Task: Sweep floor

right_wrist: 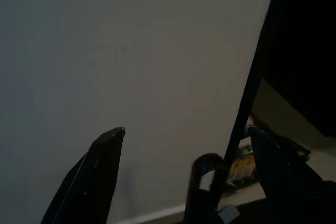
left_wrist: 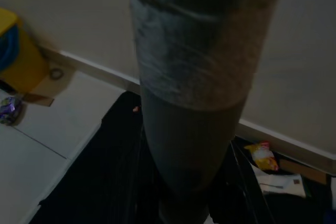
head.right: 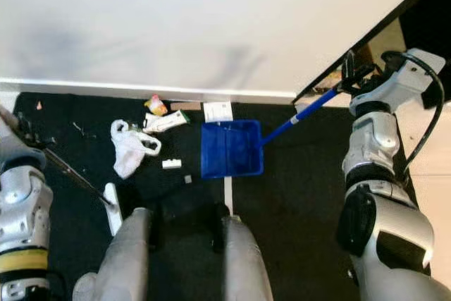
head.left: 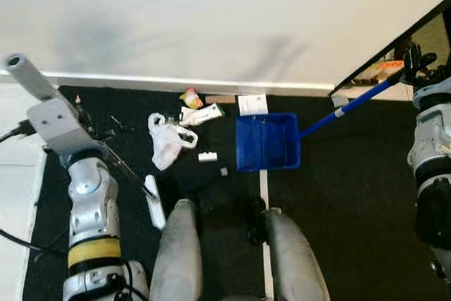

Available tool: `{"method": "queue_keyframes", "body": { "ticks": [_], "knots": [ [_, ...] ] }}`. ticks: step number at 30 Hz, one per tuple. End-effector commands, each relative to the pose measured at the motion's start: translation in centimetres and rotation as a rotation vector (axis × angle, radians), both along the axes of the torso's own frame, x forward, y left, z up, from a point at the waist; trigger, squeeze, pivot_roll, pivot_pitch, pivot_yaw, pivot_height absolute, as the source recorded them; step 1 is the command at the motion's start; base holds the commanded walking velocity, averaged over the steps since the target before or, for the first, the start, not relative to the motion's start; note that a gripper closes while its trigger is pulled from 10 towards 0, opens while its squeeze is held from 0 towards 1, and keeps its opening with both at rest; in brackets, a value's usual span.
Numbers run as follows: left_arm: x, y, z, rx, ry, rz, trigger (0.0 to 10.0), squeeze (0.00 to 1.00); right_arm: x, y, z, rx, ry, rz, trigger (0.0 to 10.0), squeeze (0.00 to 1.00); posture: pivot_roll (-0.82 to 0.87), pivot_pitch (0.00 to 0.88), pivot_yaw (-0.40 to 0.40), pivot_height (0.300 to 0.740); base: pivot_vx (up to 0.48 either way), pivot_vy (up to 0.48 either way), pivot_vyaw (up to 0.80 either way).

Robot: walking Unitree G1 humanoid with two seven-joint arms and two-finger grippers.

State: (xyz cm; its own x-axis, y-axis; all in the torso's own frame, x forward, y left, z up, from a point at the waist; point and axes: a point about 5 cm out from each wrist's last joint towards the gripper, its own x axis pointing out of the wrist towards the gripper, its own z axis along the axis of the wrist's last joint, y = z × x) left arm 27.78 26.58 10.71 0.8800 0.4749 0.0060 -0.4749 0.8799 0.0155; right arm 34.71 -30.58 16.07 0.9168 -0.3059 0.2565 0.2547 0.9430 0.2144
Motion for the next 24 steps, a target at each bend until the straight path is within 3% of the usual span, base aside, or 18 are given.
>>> {"method": "queue_keyframes", "body": {
  "ticks": [1, 3, 15, 24],
  "knots": [
    [0.4, -1.5, -0.6, 0.012, 0.012, -0.084, 10.0, 0.0, -1.2, -0.9, -1.3, 0.047, -0.002, -0.06, 10.0, 0.0, 0.12, 0.113, -0.071, 0.731, 0.0, 0.0, 0.0],
    [0.8, -1.7, -0.6, 0.047, 0.001, -0.101, 10.0, 0.0, -1.6, -0.9, -1.9, 0.05, -0.003, -0.066, 10.0, 0.0, 0.11, 0.107, -0.062, 0.731, 0.0, 0.0, 0.0],
    [2.1, -2.7, -1.1, 0.04, 0.02, -0.126, 10.0, 0.0, -2.6, -0.6, -4.3, 0.041, 0.079, -0.045, 10.0, 0.0, 0.07, 0.106, -0.026, 0.731, 0.0, 0.0, 0.0],
    [2.6, -3.1, -1.5, 0.054, 0.013, -0.09, 10.0, 0.0, -2.4, -0.1, -4.4, 0.021, 0.101, -0.014, 10.0, 0.0, 0.06, 0.123, -0.043, 0.731, 0.0, -0.48, 0.0]
  ]
}}
